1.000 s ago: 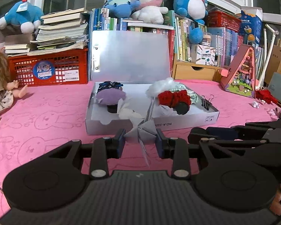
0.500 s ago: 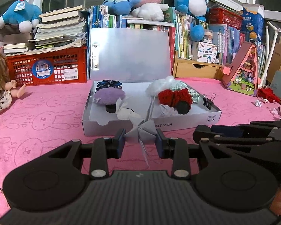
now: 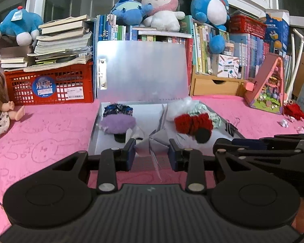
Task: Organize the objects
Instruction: 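Carry the folded paper and black disc over the white box with both grippers, then lower the folded paper and black disc down into the box with both grippers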
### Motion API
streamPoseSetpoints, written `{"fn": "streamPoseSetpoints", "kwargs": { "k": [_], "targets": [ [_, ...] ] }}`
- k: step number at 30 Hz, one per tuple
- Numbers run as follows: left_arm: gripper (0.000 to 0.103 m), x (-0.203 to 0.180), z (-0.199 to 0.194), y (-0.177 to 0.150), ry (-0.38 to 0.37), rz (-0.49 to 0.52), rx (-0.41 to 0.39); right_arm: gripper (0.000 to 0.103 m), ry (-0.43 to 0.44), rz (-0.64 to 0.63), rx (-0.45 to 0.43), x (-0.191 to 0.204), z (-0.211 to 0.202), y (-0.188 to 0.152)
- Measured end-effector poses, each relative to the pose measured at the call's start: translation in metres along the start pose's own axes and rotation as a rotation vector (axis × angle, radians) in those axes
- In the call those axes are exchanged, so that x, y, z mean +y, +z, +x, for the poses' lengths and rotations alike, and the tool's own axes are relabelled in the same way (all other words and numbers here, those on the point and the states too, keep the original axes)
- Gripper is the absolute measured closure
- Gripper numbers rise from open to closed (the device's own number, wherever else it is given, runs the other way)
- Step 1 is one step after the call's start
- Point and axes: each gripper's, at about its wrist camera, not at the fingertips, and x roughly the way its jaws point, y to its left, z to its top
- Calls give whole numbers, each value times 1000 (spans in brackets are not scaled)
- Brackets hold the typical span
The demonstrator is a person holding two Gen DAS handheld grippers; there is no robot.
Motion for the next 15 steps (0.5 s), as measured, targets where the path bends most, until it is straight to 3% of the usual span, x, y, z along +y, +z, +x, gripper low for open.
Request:
{"fn": "streamPoseSetpoints", "kwargs": {
  "k": [15],
  "targets": [
    [64, 14, 55, 33, 1, -35, 34, 67, 17, 41, -4, -15, 32, 32]
  ]
}}
